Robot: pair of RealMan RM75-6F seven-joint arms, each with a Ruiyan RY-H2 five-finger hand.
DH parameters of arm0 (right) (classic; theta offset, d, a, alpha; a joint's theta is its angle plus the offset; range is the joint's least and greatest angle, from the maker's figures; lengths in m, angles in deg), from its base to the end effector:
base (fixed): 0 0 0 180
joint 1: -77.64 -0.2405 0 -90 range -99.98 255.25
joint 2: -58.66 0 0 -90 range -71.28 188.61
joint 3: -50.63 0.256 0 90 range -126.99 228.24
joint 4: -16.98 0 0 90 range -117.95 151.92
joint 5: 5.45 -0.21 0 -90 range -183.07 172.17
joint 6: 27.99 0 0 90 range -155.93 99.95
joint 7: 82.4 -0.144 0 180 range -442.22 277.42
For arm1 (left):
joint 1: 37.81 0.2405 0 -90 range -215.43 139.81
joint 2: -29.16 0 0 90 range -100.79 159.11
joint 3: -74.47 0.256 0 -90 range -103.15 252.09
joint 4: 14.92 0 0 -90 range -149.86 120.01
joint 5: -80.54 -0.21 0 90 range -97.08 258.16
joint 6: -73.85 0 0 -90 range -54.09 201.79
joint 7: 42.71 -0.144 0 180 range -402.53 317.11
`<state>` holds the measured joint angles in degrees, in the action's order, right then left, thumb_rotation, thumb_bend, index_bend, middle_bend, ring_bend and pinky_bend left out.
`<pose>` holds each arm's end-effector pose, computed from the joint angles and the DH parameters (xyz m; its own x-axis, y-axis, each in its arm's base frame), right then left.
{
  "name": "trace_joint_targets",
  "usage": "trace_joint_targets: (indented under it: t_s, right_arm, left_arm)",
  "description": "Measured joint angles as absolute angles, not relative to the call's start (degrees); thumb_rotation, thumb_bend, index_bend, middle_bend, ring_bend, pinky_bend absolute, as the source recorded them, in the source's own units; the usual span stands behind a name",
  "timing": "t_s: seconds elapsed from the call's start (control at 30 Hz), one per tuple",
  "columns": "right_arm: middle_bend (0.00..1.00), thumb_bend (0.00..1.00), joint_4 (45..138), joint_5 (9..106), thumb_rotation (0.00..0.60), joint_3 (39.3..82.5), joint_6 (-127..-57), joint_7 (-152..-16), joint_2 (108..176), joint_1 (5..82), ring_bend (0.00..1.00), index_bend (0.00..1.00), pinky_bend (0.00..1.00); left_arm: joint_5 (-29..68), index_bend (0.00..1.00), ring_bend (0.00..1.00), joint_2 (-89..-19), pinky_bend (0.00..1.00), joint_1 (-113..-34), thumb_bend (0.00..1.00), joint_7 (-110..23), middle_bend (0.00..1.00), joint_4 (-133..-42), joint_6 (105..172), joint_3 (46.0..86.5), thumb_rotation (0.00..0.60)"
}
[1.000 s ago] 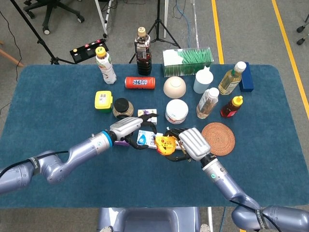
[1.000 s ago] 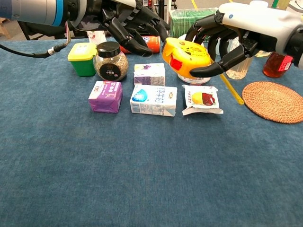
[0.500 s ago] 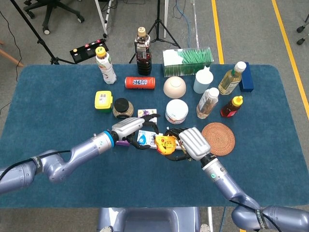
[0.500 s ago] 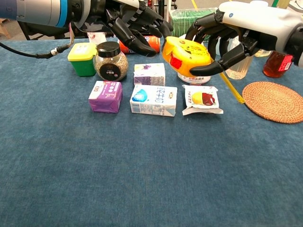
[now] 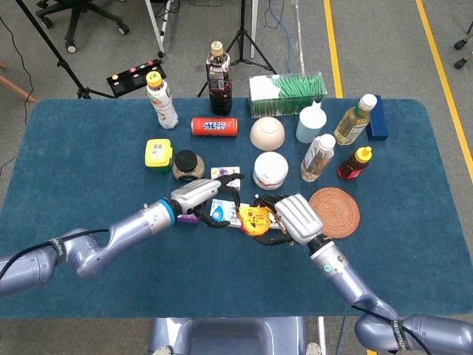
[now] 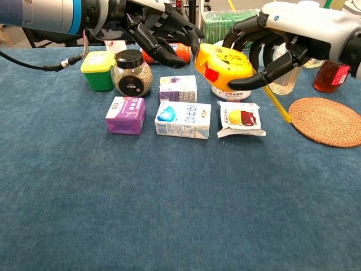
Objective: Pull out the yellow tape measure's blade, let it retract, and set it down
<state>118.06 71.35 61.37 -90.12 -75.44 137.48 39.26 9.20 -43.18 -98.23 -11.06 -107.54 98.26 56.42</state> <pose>-0.1081 -0.3069 0.0403 0.2145 -0.2258 0.9503 -0.8672 -0.4916 0.0789 -0.0294 0.3748 0.0263 0.0967 0.7216 0.6855 0.9043 -0.3514 0.2423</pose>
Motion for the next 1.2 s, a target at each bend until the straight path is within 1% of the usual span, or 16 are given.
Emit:
trace_joint_targets:
  t_s: [0.47,0.83,1.1,1.2]
  right_arm:
    - [0.49,0.24,117.88,71.28,0.411,61.27,-89.84,-75.35,137.43,39.31,0.51,0.55,0.54]
    - [0.49,0.25,117.68,71.15,0.406,61.37,-89.79,-75.8,137.22,39.43,0.51,0.55,0.54]
    - [0.49,0.25,117.58,71.39,0.405,61.29,-89.65,-76.2,137.18,39.46,0.51,0.55,0.54]
    - [0.49,0.25,117.59,71.36,0.406,61.29,-89.63,-76.21,137.09,39.5,0.51,0.55,0.54]
  left_arm:
    - [9.34,0.44,0.0,-43.85,0.15,-98.33,0.28,-10.45,0.02,-106.94,99.02,56.46,0.6]
    - [9.6,0.55,0.0,-44.26,0.18,-97.92,0.34,-10.91,0.02,-106.89,101.22,56.34,0.6]
    - [12.41,0.57,0.0,-45.05,0.18,-97.87,0.35,-13.97,0.03,-106.61,103.0,56.84,0.6]
    - [13.49,0.59,0.0,-45.21,0.19,-97.96,0.35,-15.19,0.05,-106.85,103.64,56.94,0.6]
